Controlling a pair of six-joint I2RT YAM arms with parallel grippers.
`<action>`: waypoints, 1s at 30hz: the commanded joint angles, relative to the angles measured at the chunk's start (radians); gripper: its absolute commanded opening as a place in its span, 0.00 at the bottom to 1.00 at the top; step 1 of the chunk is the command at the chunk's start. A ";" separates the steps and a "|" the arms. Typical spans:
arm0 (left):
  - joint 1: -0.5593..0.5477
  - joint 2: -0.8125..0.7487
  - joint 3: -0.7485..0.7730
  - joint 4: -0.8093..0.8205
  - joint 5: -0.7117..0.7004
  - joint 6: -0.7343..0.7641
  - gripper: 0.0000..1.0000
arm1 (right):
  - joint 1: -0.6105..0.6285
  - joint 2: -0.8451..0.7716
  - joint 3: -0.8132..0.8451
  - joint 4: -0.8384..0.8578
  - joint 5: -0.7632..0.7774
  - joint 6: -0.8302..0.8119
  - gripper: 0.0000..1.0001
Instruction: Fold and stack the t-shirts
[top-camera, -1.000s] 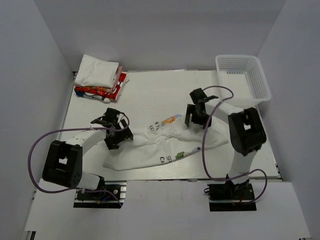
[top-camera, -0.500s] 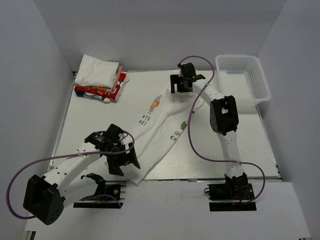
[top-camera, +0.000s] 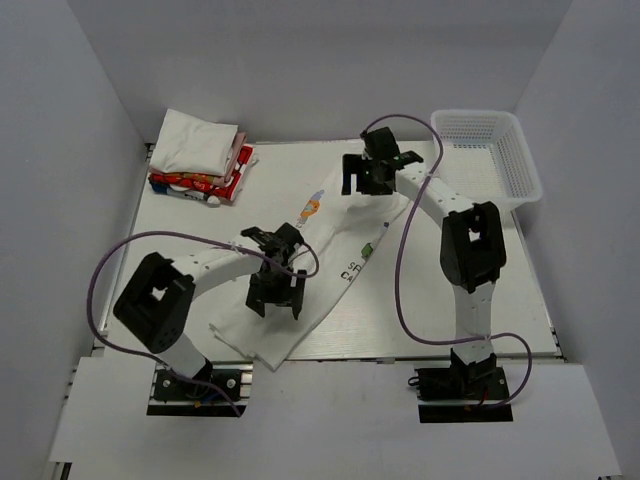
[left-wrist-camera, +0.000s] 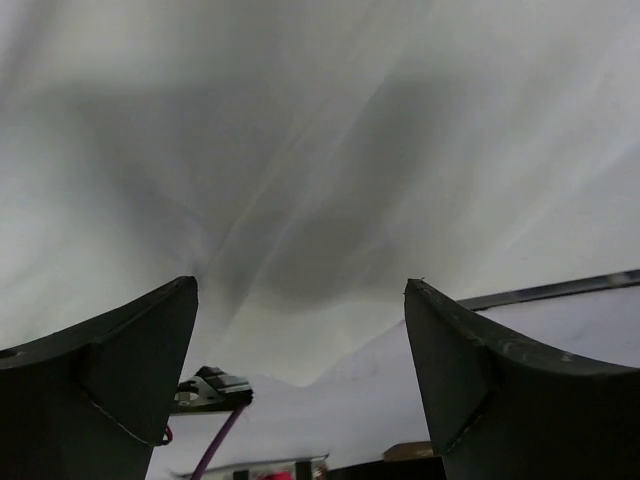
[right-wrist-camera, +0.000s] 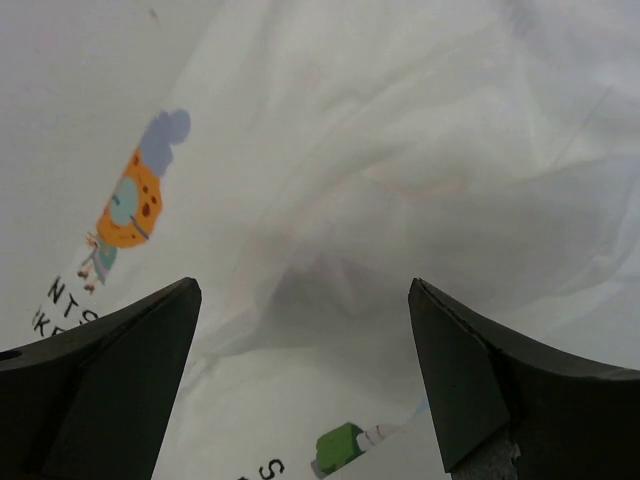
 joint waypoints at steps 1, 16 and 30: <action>-0.069 0.046 0.037 -0.009 -0.035 0.049 0.94 | -0.002 0.030 -0.030 -0.086 -0.053 0.088 0.90; -0.255 0.279 0.087 0.273 0.237 0.029 0.93 | -0.031 0.511 0.489 -0.184 -0.065 0.043 0.90; -0.362 0.458 0.471 0.341 0.215 0.028 0.99 | -0.057 0.471 0.521 0.156 -0.074 -0.133 0.90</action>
